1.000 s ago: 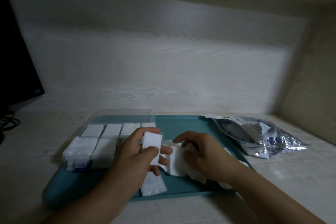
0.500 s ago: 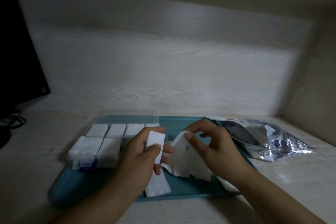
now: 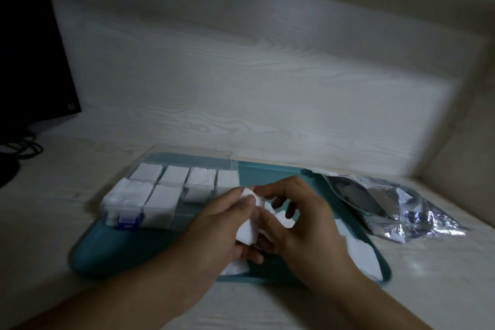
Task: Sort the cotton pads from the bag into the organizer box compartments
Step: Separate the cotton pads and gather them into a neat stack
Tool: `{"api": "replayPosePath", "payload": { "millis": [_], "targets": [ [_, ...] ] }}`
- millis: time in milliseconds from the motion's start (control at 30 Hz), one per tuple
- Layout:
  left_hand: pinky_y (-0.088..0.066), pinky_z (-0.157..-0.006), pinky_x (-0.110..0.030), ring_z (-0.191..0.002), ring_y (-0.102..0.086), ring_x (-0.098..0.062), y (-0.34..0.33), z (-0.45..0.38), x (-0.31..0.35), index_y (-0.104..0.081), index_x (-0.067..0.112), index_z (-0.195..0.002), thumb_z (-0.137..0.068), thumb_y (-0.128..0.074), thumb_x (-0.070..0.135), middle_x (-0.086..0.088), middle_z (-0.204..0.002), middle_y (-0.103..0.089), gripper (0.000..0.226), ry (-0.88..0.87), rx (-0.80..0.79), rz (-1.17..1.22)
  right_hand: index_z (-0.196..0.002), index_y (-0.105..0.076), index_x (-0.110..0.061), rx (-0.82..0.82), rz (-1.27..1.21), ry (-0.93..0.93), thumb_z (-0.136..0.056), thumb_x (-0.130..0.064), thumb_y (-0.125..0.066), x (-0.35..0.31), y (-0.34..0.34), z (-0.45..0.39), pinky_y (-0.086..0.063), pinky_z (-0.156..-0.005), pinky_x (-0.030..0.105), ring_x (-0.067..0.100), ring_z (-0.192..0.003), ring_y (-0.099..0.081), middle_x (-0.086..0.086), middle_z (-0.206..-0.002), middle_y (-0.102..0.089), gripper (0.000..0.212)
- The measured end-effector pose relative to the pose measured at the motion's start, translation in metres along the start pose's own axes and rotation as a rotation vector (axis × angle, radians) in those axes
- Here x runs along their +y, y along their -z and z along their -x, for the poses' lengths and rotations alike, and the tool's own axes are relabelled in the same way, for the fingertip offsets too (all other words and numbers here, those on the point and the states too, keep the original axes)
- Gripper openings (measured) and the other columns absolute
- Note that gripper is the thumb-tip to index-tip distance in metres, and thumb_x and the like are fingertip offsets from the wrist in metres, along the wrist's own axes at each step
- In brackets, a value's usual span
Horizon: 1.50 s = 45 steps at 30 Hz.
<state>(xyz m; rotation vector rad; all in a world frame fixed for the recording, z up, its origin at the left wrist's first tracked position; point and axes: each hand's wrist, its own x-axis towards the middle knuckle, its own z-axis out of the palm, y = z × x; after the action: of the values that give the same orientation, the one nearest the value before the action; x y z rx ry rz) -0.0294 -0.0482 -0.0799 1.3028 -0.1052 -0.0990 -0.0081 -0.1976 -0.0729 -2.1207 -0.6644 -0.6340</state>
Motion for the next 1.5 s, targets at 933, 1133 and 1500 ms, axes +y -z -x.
{"api": "replayPosePath", "payload": {
  "millis": [933, 1133, 1500],
  "targets": [
    [-0.036, -0.046, -0.025, -0.057, -0.057, -0.023, 0.014, -0.012, 0.013, -0.064, 0.015, -0.113, -0.103, -0.041, 0.005, -0.016, -0.084, -0.069, 0.027, -0.074, 0.177, 0.034, -0.104, -0.068, -0.035, -0.047, 0.124, -0.256, -0.083, -0.011, -0.075, 0.046, 0.027, -0.027, -0.044, -0.064, 0.01, -0.002, -0.066, -0.061, -0.01, -0.072, -0.068, 0.033],
    [-0.036, -0.05, -0.028, -0.059, -0.056, -0.022, 0.003, -0.009, 0.017, -0.061, 0.016, -0.12, -0.103, -0.037, 0.034, -0.017, -0.082, -0.064, 0.035, -0.001, 0.084, 0.178, -0.079, -0.074, -0.013, 0.068, -0.456, -0.342, -0.079, -0.002, -0.074, 0.02, 0.025, -0.026, -0.048, -0.061, 0.011, 0.003, -0.063, -0.061, -0.005, -0.07, -0.072, 0.01],
    [-0.037, -0.045, -0.028, -0.057, -0.06, -0.024, 0.007, -0.008, 0.003, -0.065, 0.013, -0.117, -0.105, -0.034, 0.037, -0.02, -0.086, -0.072, 0.041, 0.051, 0.042, 0.091, -0.081, -0.075, -0.007, 0.07, -0.73, -0.431, -0.075, -0.012, -0.073, 0.005, 0.005, -0.012, -0.046, -0.064, 0.03, 0.016, -0.065, -0.057, 0.008, -0.07, -0.068, 0.008]
  ]
}}
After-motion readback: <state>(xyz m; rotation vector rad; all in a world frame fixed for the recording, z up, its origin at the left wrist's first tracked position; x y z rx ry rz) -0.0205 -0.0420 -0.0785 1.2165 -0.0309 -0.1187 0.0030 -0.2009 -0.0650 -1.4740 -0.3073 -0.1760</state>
